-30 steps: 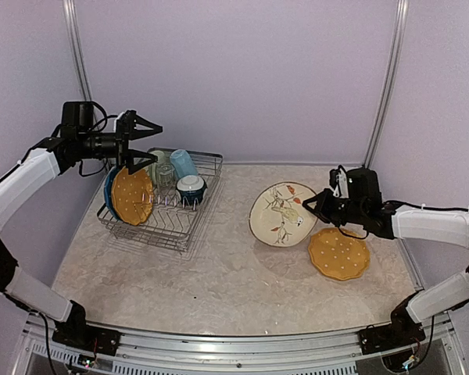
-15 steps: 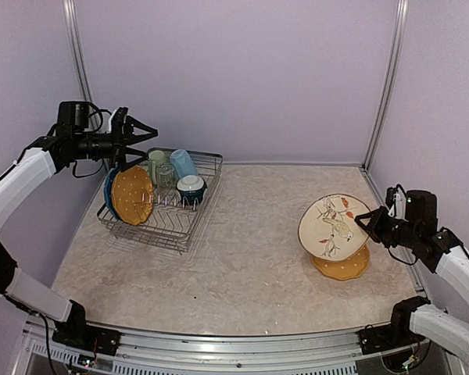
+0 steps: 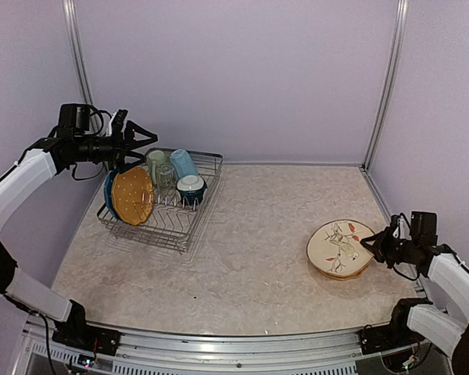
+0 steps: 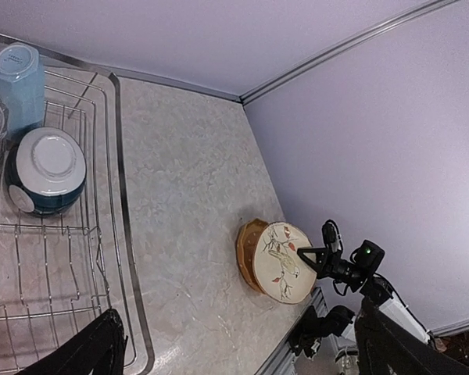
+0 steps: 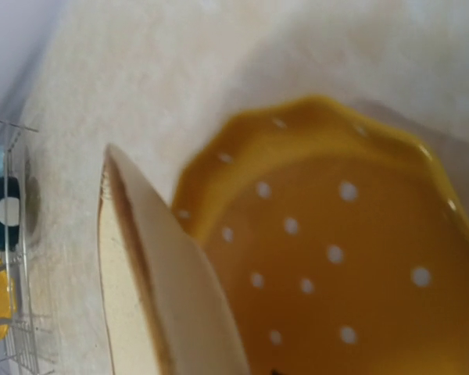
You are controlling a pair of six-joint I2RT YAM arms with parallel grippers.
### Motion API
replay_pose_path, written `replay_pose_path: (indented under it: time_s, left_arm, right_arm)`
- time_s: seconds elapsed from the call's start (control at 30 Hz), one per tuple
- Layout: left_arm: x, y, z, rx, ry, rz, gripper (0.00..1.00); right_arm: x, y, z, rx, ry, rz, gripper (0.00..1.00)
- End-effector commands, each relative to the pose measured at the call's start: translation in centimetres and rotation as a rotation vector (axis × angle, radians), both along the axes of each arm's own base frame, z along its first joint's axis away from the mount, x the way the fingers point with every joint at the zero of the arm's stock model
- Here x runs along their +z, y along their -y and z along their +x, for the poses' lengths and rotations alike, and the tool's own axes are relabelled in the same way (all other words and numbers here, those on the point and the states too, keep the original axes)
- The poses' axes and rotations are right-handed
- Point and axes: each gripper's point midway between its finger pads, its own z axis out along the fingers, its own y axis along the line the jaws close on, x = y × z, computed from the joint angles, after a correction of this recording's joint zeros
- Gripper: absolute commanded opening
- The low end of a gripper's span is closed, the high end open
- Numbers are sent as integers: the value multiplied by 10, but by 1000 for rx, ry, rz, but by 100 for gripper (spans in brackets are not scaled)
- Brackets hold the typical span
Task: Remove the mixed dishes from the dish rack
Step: Place the plate with another plate.
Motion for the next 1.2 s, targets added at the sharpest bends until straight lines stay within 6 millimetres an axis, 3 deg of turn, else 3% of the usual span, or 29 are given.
replay_pose_path:
  time_s: [0.0, 0.33, 0.8, 1.17]
  left_arm:
    - [-1, -1, -3, -22, 30, 9, 97]
    - [4, 2, -8, -48, 40, -14, 97]
    - [0, 1, -6, -42, 42, 0, 96]
    - [2, 0, -7, -38, 49, 5, 96]
  right_arm:
    - [29, -11, 10, 74, 142, 72, 0]
    - [8, 2, 15, 48, 119, 66, 0]
    - [-17, 5, 21, 55, 84, 60, 0]
    - [-26, 18, 17, 16, 40, -39, 25]
